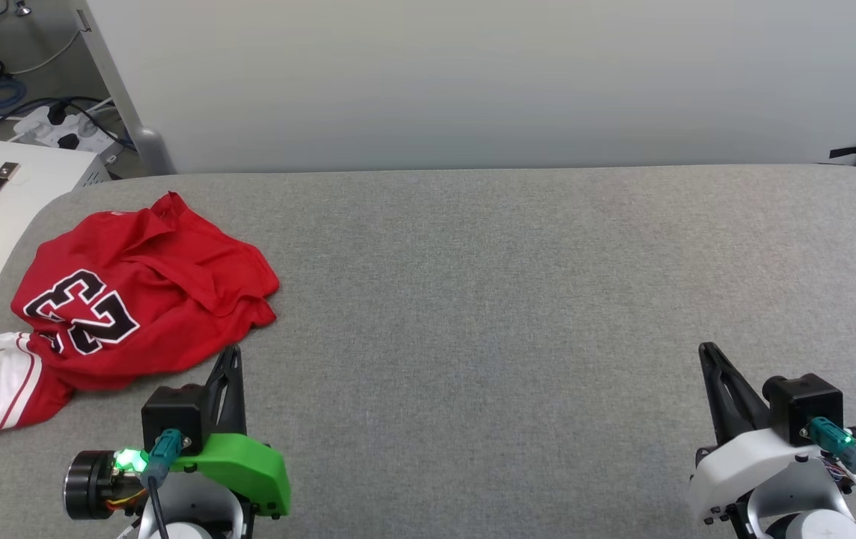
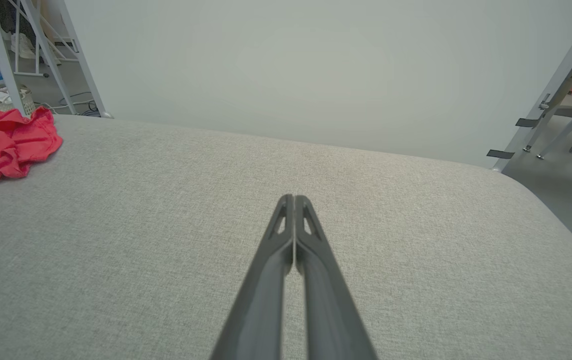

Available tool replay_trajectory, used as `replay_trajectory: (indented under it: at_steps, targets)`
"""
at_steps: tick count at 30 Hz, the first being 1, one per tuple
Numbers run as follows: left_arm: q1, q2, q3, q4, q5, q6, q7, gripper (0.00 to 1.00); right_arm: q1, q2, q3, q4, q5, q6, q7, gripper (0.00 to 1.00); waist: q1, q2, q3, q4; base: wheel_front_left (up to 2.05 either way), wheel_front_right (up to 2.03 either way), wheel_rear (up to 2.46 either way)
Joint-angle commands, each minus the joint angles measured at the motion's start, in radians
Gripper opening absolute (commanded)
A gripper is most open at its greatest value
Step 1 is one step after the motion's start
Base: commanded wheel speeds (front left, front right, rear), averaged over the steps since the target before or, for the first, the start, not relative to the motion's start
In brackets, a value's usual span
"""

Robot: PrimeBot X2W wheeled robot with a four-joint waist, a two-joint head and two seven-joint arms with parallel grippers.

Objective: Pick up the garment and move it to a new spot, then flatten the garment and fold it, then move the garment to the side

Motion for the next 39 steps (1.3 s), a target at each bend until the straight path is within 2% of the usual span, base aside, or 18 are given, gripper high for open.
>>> replay_trajectory:
  at_steps: [1, 32, 33, 34, 35, 36, 39]
  targets:
    - [-0.015, -0.005, 0.000, 0.001, 0.010, -0.003, -0.001, 0.00, -0.016, -0.001, 0.000, 0.002, -0.010, -0.001, 0.003, 0.00, 0.0000, 0.0000, 0.000, 0.000, 0.00, 0.00, 0.00]
    - [-0.015, -0.005, 0.000, 0.001, 0.010, -0.003, -0.001, 0.00, -0.016, -0.001, 0.000, 0.002, -0.010, -0.001, 0.003, 0.00, 0.0000, 0.0000, 0.000, 0.000, 0.00, 0.00, 0.00]
    - [0.000, 0.000, 0.000, 0.000, 0.000, 0.000, 0.000, 1.00, 0.000, 0.000, 0.000, 0.000, 0.000, 0.000, 0.000, 1.00, 0.0000, 0.0000, 0.000, 0.000, 0.00, 0.00, 0.00]
    - [0.001, 0.000, 0.000, -0.001, 0.000, 0.000, 0.000, 1.00, 0.000, 0.000, 0.000, 0.000, 0.000, 0.000, 0.000, 1.00, 0.0000, 0.0000, 0.000, 0.000, 0.00, 0.00, 0.00]
    - [0.001, 0.000, 0.000, -0.001, -0.001, 0.001, -0.001, 0.00, 0.001, 0.000, -0.001, 0.000, 0.001, 0.000, -0.001, 0.00, 0.0000, 0.0000, 0.000, 0.000, 0.00, 0.00, 0.00]
    - [0.000, 0.000, 0.000, -0.001, -0.002, 0.002, -0.002, 1.00, 0.000, 0.000, -0.002, 0.000, 0.002, 0.000, -0.002, 1.00, 0.0000, 0.0000, 0.000, 0.000, 0.00, 0.00, 0.00]
    - [0.000, 0.000, -0.001, -0.003, -0.005, 0.007, -0.008, 1.00, 0.000, 0.000, -0.006, 0.000, 0.006, 0.000, -0.008, 1.00, 0.0000, 0.0000, 0.001, 0.000, 0.00, 0.00, 0.00]
